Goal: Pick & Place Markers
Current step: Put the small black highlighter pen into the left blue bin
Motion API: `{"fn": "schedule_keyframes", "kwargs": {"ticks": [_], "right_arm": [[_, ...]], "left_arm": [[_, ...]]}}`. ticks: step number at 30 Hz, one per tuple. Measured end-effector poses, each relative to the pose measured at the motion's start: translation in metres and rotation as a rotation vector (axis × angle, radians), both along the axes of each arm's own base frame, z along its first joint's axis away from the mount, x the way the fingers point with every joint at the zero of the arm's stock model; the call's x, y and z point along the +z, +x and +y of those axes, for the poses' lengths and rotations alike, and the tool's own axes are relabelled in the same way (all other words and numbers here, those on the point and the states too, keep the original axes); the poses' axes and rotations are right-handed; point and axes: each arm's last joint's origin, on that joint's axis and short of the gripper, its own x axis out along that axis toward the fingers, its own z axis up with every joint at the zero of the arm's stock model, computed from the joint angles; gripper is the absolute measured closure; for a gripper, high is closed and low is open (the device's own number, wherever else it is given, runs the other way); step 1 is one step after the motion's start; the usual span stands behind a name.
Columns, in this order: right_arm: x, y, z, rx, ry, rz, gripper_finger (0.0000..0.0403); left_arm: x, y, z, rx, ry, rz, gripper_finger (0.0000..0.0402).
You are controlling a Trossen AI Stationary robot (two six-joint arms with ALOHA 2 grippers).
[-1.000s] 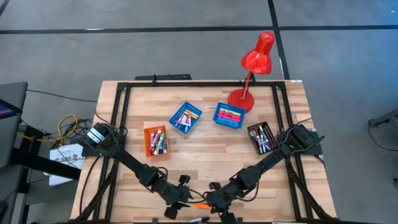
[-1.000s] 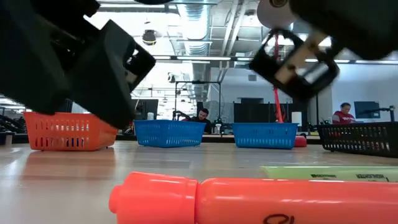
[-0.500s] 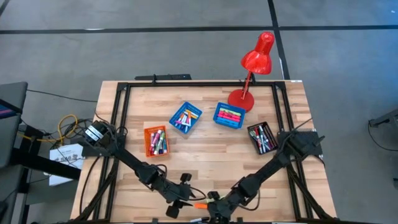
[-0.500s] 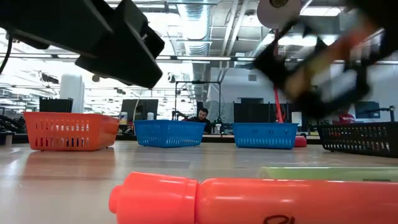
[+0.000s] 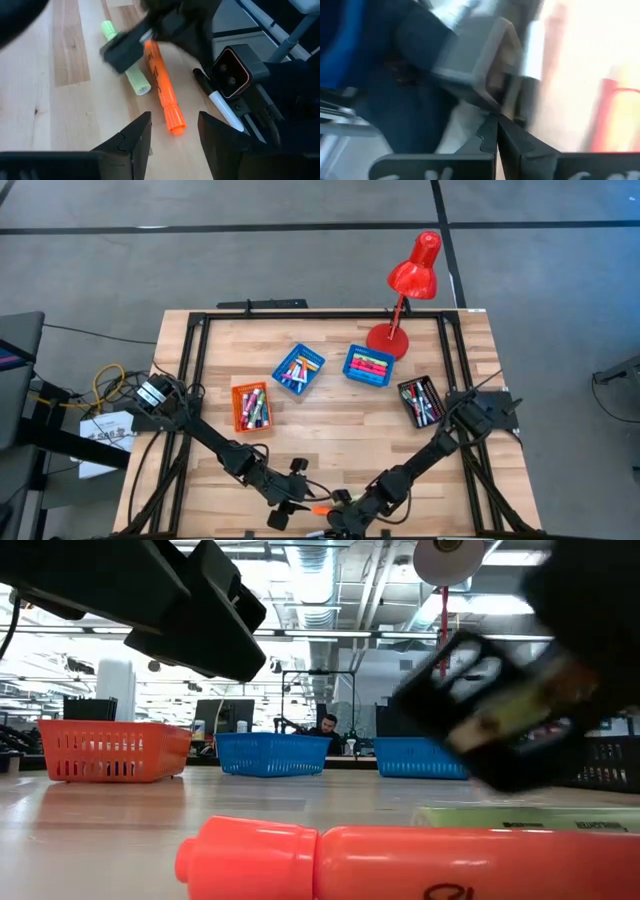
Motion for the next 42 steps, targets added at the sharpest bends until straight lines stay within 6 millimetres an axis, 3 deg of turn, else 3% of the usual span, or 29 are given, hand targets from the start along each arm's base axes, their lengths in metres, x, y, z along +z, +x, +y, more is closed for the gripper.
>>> {"fn": "schedule_keyframes", "kwargs": {"ticks": [6,16,22,28,36,39,42], "right_arm": [[-0.011,0.013,-0.016,-0.075,-0.035,0.001,0.0403],[0.001,0.035,-0.056,-0.204,-0.263,-0.121,0.0403],[0.007,0.033,-0.059,-0.172,-0.251,-0.087,0.0403],[0.041,0.024,-0.059,-0.141,-0.309,-0.15,0.0403],[0.105,-0.001,-0.078,-0.343,-0.547,-0.242,0.0403],[0.117,-0.007,-0.085,-0.457,-0.619,-0.267,0.0403],[0.115,-0.007,-0.09,-0.541,-0.63,-0.253,0.0403]], "left_arm": [[0.0,0.002,0.003,0.009,0.0,0.0,0.0243],[0.0,0.004,0.005,0.035,-0.026,0.008,0.0243],[-0.002,0.0,0.003,0.06,-0.054,0.059,0.0243],[-0.006,-0.006,0.0,0.042,-0.041,0.103,0.0243],[-0.024,-0.018,0.01,0.058,-0.013,0.142,0.0243],[-0.025,-0.02,0.008,0.07,-0.063,0.118,0.0243],[-0.02,-0.02,0.002,0.055,-0.111,0.068,0.0243]]}}
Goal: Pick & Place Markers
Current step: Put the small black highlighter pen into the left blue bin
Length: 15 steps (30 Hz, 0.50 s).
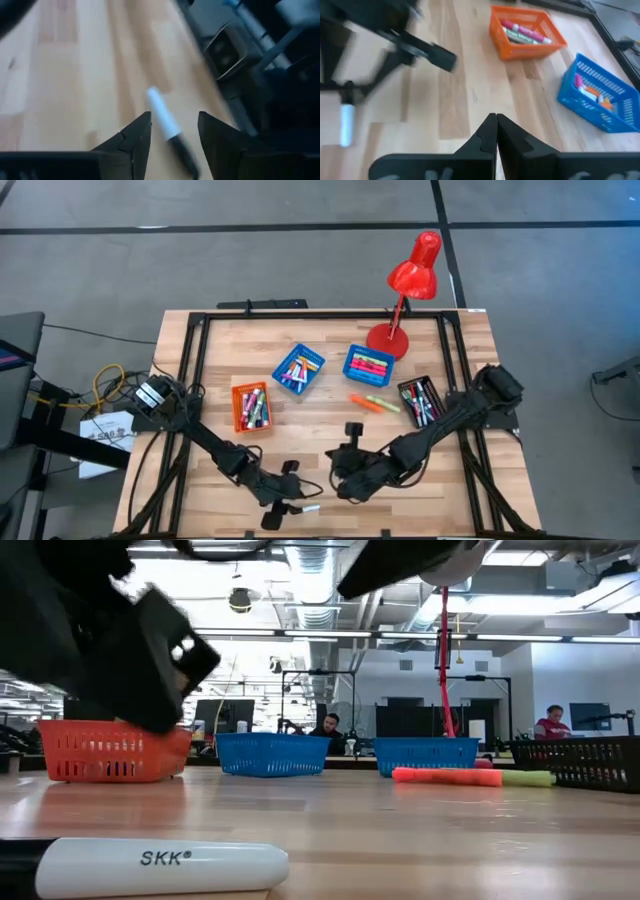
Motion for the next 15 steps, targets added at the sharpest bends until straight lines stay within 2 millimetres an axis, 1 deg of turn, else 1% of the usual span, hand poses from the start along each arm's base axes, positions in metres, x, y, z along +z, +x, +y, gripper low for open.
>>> {"fn": "schedule_keyframes", "kwargs": {"ticks": [2,5,10,12,15], "right_arm": [[-0.004,0.0,-0.002,-0.005,-0.016,0.021,0.0403],[-0.013,0.003,-0.007,-0.024,-0.022,0.034,0.0403],[-0.022,-0.001,-0.009,-0.041,-0.019,0.05,0.0403],[-0.025,-0.003,-0.01,-0.043,-0.028,0.071,0.0403],[-0.024,-0.003,-0.008,-0.037,-0.027,0.065,0.0403]], "left_arm": [[-0.001,0.001,-0.002,0.002,-0.009,-0.022,0.0243],[-0.015,0.002,-0.004,0.007,0.005,-0.003,0.0243],[-0.035,0.003,-0.009,-0.014,-0.006,0.001,0.0243],[-0.036,0.004,-0.009,-0.011,-0.008,0.0,0.0243],[-0.038,0.005,-0.008,-0.011,0.0,-0.002,0.0243]]}}
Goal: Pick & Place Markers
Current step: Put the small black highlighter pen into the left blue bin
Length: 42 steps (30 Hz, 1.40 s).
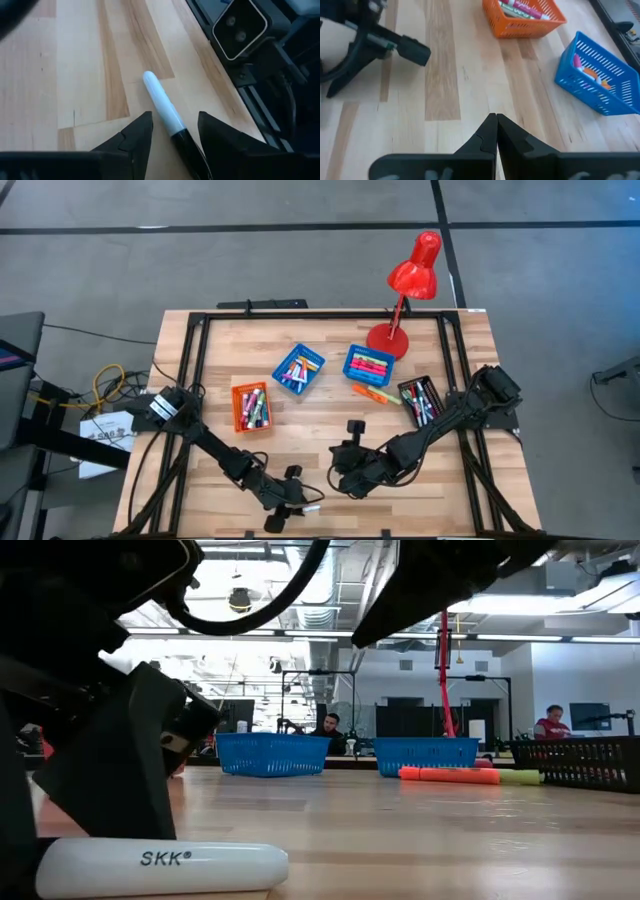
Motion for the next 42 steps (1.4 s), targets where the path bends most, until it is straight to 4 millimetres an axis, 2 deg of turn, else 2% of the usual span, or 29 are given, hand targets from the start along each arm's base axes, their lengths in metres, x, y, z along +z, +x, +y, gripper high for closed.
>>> {"fn": "schedule_keyframes", "kwargs": {"ticks": [5,12,15,19,23,27,30,35,38,42], "right_arm": [[0.0,0.001,-0.003,0.015,-0.027,0.013,0.0403],[0.0,0.005,-0.01,0.005,-0.041,0.02,0.0403],[0.0,0.006,-0.012,0.012,-0.053,0.026,0.0403],[0.0,0.008,-0.015,0.008,-0.059,0.03,0.0403],[0.0,0.008,-0.016,0.006,-0.062,0.033,0.0403],[-0.001,0.008,-0.016,-0.007,-0.051,0.031,0.0403],[-0.001,0.008,-0.017,-0.029,-0.027,0.022,0.0403],[-0.001,0.008,-0.017,-0.077,0.027,-0.001,0.0403],[-0.001,0.007,-0.016,-0.094,0.057,-0.007,0.0403],[-0.001,0.007,-0.015,-0.109,0.104,-0.007,0.0403]], "left_arm": [[-0.001,0.005,0.007,-0.02,0.052,-0.023,0.0256],[-0.004,0.015,0.025,0.035,0.089,0.023,0.0346],[-0.002,0.019,0.032,0.077,0.109,0.016,0.0364],[0.01,0.021,0.046,0.156,0.188,-0.003,0.0364],[0.044,0.013,0.063,0.239,0.28,0.026,0.0345],[0.073,-0.001,0.094,0.358,0.434,0.096,0.0351],[0.101,-0.007,0.12,0.479,0.491,0.076,0.0358],[0.125,-0.017,0.179,0.659,0.495,0.05,0.0343],[0.124,-0.025,0.215,0.76,0.477,0.077,0.0341],[0.106,-0.032,0.251,0.792,0.472,0.126,0.0352]]}}
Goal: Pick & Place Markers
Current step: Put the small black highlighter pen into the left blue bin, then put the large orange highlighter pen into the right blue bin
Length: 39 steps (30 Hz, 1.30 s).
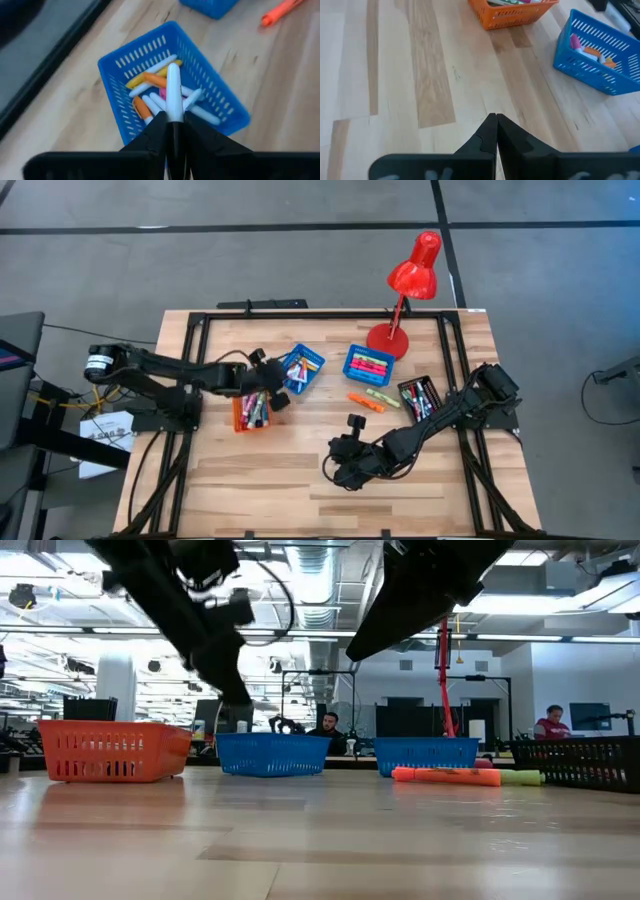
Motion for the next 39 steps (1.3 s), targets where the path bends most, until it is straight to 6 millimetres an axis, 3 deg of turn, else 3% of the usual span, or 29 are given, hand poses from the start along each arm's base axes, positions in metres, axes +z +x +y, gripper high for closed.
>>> {"fn": "schedule_keyframes", "kwargs": {"ticks": [3,7,16,22,28,34,39], "right_arm": [[0.0,0.0,0.0,-0.015,0.015,-0.007,0.0403],[0.0,0.0,0.0,-0.036,0.037,-0.017,0.0403],[0.0,-0.002,0.003,-0.068,0.074,-0.03,0.0403],[-0.002,-0.003,-0.004,-0.084,0.036,0.008,0.0385],[-0.009,-0.001,-0.044,-0.196,-0.04,0.153,0.0327],[-0.014,-0.006,-0.093,-0.466,-0.006,0.284,0.0274],[-0.022,-0.011,-0.112,-0.548,0.069,0.373,0.0256]], "left_arm": [[-0.014,0.001,0.017,-0.006,-0.016,-0.026,0.0353],[-0.016,0.006,0.028,-0.033,-0.01,-0.107,0.0332],[-0.018,0.006,0.025,-0.026,-0.039,-0.122,0.0281],[-0.016,0.01,0.015,-0.062,-0.114,-0.18,0.0274],[-0.014,0.012,-0.001,-0.132,-0.132,-0.201,0.028],[-0.014,0.012,-0.028,-0.195,-0.183,-0.215,0.0278],[-0.014,0.009,-0.057,-0.298,-0.203,-0.209,0.0278]]}}
